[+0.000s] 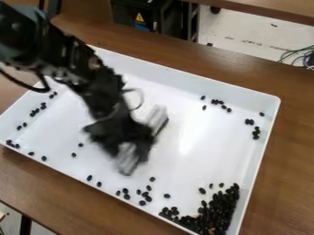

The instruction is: Sweep into pile

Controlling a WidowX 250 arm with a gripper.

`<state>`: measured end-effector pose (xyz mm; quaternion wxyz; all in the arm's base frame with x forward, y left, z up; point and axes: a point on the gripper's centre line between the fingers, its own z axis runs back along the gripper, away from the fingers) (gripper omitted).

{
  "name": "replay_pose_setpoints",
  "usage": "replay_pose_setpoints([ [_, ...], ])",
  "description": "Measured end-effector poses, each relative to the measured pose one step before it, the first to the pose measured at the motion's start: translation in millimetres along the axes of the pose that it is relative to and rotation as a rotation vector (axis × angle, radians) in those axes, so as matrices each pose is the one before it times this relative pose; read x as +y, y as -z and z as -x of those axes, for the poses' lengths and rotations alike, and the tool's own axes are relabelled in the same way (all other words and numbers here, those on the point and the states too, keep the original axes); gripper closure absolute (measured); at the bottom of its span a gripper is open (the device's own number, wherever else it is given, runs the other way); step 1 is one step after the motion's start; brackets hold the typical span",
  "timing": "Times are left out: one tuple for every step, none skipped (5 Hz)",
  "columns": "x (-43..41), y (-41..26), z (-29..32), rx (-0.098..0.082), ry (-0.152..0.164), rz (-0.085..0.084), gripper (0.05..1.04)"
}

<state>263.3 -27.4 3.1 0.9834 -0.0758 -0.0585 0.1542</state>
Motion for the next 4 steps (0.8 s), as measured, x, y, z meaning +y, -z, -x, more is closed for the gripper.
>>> replay_pose_setpoints([
  [-2.38, -31.65, 14.08, 0.0098, -0.0381, -0.1143, 0.062],
  [-20.74, -5.49, 13.02, -0.0088, 0.0792, -0.0142, 0.079],
  [-8.02, -1.29, -0.06, 0.0120, -0.0212, 0.0179, 0.085],
  [-21.04, 11.10, 8.34, 0.0342, 0.0814, 0.0077, 0.085],
])
